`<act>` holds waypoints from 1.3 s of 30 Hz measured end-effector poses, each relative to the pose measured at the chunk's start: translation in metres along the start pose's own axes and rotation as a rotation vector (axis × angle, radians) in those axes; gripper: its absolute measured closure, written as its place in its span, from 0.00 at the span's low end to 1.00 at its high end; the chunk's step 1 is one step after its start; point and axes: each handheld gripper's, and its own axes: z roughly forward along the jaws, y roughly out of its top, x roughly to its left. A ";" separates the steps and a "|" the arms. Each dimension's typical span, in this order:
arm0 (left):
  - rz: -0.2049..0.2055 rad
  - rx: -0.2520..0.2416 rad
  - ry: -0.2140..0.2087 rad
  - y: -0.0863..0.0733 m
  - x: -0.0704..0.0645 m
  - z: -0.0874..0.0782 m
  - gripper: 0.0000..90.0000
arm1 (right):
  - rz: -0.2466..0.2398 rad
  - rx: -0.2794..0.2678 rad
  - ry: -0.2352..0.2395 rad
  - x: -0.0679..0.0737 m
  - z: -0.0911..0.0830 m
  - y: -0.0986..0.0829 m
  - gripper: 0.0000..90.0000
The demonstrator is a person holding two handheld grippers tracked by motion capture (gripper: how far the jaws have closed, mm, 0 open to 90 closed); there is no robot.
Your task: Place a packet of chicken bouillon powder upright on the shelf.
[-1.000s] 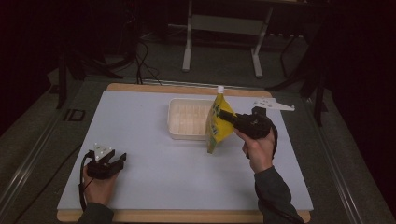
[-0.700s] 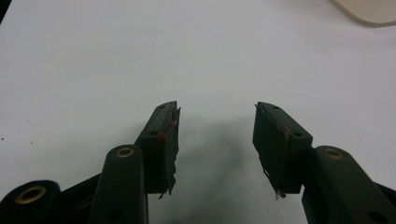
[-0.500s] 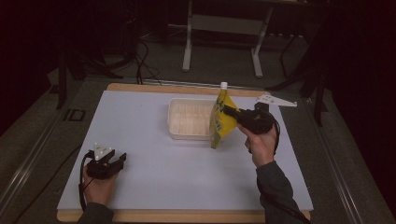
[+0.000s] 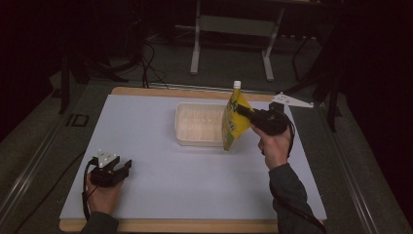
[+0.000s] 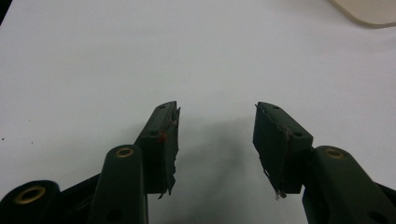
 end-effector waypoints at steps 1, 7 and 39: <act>0.001 0.000 0.000 0.000 0.000 0.000 0.55 | -0.003 0.000 -0.004 -0.001 0.000 0.001 1.00; 0.001 -0.001 0.001 0.000 0.000 0.000 0.55 | -0.008 -0.006 -0.021 -0.006 0.001 0.005 1.00; 0.005 0.002 -0.004 0.000 0.000 0.000 0.55 | 0.012 -0.018 -0.073 -0.024 0.028 0.001 1.00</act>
